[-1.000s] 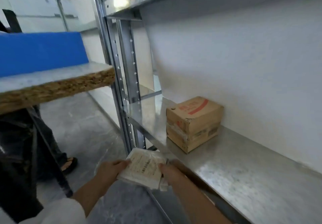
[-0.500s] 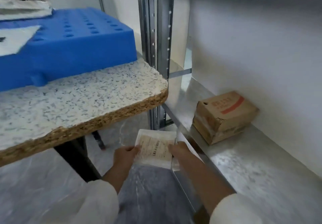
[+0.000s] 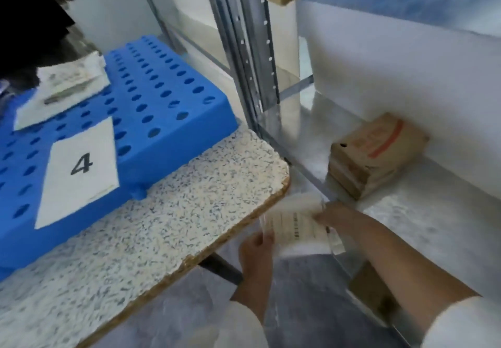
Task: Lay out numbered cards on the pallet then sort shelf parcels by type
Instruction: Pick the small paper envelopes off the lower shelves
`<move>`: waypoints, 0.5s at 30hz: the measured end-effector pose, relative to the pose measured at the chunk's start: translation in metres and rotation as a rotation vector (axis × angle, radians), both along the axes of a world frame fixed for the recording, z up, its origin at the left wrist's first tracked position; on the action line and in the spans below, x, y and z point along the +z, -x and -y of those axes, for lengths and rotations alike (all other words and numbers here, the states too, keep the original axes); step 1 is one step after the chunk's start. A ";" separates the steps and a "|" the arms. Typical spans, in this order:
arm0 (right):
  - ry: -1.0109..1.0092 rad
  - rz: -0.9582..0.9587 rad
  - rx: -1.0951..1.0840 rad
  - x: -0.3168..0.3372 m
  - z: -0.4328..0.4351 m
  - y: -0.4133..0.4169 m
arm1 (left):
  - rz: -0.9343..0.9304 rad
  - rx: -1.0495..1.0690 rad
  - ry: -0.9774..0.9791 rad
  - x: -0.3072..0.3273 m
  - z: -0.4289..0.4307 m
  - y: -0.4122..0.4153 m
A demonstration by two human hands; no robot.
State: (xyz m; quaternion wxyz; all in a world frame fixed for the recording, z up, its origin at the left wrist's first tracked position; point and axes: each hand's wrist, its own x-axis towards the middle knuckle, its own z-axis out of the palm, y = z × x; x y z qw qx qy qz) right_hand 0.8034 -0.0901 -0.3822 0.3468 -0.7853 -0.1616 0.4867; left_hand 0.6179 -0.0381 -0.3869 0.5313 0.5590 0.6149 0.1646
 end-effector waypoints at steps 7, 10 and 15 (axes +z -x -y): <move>0.066 -0.074 -0.102 0.030 0.051 0.021 | -0.047 0.019 0.071 0.042 0.031 0.006; 0.090 -0.135 -0.145 0.057 0.073 0.029 | -0.025 -0.014 0.097 0.066 0.045 0.014; 0.074 -0.190 -0.266 0.116 0.107 0.044 | -0.047 -0.103 0.108 0.119 0.064 0.017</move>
